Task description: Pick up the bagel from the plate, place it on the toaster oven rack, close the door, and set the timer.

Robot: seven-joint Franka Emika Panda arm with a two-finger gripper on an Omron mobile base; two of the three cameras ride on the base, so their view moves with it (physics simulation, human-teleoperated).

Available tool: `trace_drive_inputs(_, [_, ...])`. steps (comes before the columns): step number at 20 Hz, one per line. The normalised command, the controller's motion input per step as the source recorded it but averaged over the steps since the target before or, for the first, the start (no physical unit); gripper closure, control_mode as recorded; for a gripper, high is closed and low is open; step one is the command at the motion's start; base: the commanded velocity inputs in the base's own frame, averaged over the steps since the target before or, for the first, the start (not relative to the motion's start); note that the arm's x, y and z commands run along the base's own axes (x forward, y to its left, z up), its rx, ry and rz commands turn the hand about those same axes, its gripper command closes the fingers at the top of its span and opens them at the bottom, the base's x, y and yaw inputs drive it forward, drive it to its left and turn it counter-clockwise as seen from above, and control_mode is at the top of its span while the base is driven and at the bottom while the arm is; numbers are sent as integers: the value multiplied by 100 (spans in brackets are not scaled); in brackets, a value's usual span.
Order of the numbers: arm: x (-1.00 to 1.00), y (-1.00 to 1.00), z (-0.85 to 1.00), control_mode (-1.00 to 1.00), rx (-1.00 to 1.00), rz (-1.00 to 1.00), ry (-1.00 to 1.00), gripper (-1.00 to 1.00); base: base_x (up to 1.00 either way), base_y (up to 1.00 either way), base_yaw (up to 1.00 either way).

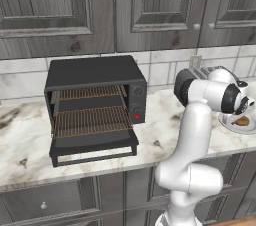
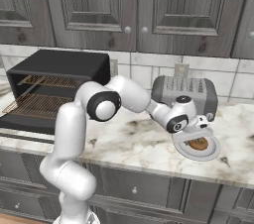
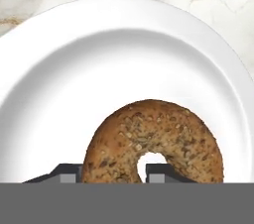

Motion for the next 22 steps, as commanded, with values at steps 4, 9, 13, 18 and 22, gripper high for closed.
trace_drive_inputs(4, [-25,22,-10,-100,-2,0,-2,100,0,0,0])
trace_drive_inputs(9, [-67,31,83,-100,0,0,-10,100,0,0,0])
trace_drive_inputs(13, [-49,46,99,-100,0,0,-5,100,0,0,0])
trace_drive_inputs(18, [-25,73,81,-100,0,1,1,100,0,0,0])
trace_drive_inputs(22, [-7,96,51,-100,0,9,11,100,0,0,0])
